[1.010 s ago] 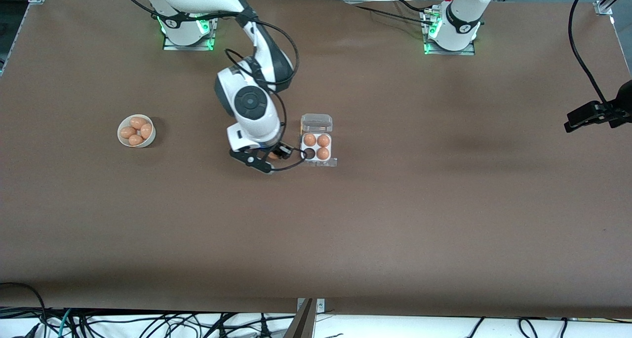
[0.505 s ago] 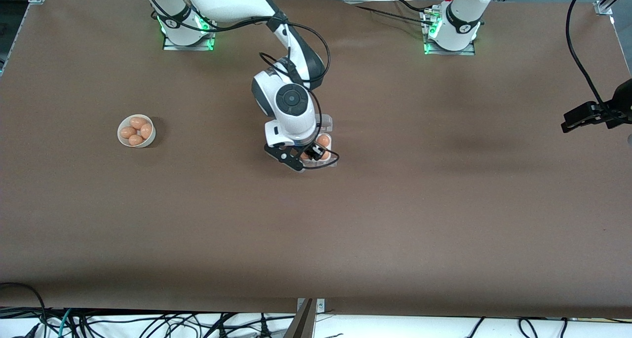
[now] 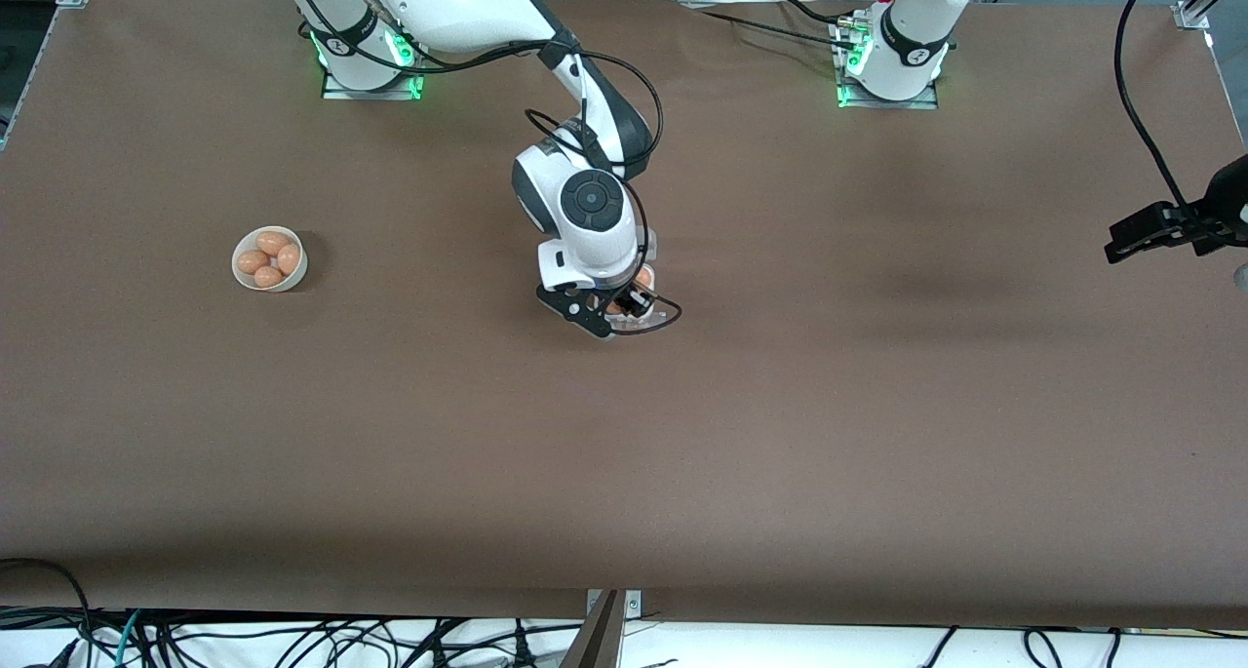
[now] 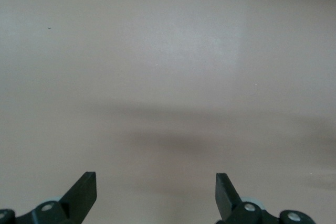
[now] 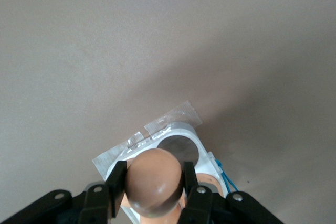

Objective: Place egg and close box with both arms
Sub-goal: 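Lower the egg into the empty carton cup and open the right gripper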

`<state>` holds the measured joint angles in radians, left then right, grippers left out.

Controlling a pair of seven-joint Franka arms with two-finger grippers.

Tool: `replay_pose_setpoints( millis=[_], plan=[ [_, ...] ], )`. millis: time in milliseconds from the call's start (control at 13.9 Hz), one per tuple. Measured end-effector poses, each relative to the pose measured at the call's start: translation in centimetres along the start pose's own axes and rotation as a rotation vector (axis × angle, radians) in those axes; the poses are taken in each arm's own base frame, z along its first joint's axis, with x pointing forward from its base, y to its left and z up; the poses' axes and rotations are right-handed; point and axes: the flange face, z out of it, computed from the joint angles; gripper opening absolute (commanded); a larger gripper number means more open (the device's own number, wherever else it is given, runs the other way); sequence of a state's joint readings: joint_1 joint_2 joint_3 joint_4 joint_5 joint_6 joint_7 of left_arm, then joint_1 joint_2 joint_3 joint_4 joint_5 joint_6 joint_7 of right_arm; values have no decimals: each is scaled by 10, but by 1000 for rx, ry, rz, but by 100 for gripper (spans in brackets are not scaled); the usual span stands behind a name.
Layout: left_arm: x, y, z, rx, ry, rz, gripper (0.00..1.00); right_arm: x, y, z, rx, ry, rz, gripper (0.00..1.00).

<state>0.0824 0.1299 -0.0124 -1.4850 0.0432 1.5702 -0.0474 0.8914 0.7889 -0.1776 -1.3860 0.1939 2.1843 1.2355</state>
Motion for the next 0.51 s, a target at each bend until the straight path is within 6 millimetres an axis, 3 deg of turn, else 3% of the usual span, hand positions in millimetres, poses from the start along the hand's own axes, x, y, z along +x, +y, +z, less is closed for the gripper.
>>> replay_pose_setpoints(
  millis=[505],
  plan=[
    [0, 11, 0, 1, -1, 18, 100, -2, 4, 7, -37, -13, 0, 30]
  ],
)
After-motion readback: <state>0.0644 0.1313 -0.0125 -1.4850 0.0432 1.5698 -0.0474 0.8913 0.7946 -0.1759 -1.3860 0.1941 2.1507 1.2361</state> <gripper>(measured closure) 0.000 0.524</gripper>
